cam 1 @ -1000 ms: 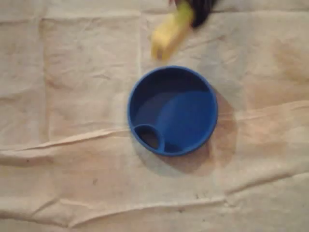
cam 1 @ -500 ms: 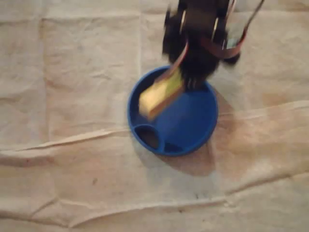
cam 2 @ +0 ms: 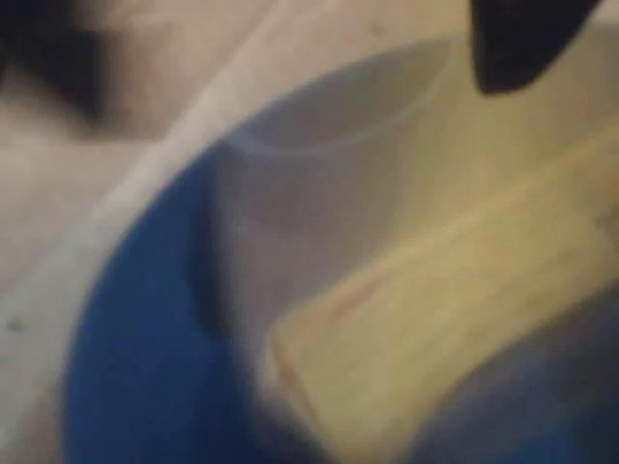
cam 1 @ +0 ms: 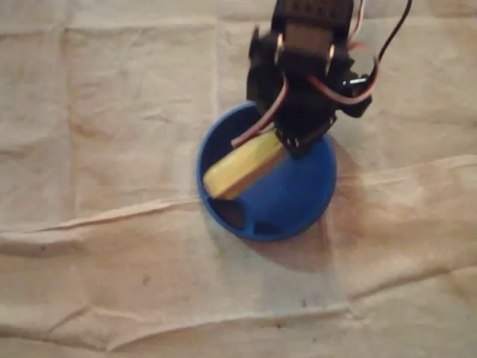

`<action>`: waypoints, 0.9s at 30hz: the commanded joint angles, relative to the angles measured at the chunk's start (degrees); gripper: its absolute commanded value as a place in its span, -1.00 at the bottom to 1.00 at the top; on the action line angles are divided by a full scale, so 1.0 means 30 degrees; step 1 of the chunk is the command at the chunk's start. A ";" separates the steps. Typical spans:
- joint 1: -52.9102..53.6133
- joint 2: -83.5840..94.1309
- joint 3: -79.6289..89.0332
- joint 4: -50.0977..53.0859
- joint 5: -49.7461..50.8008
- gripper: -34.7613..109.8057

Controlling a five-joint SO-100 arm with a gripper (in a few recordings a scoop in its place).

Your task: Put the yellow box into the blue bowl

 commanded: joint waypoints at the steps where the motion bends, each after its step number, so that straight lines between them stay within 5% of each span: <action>1: 0.0176 0.1055 -0.1143 0.0322 -0.0059 -0.14; 8: 0.0117 0.2959 -0.1113 0.0908 0.0146 -0.18; 17: 0.0117 0.5039 -0.1025 0.1025 0.0176 -0.54; 27: -0.0176 0.9229 -0.0615 0.1084 0.3047 -0.53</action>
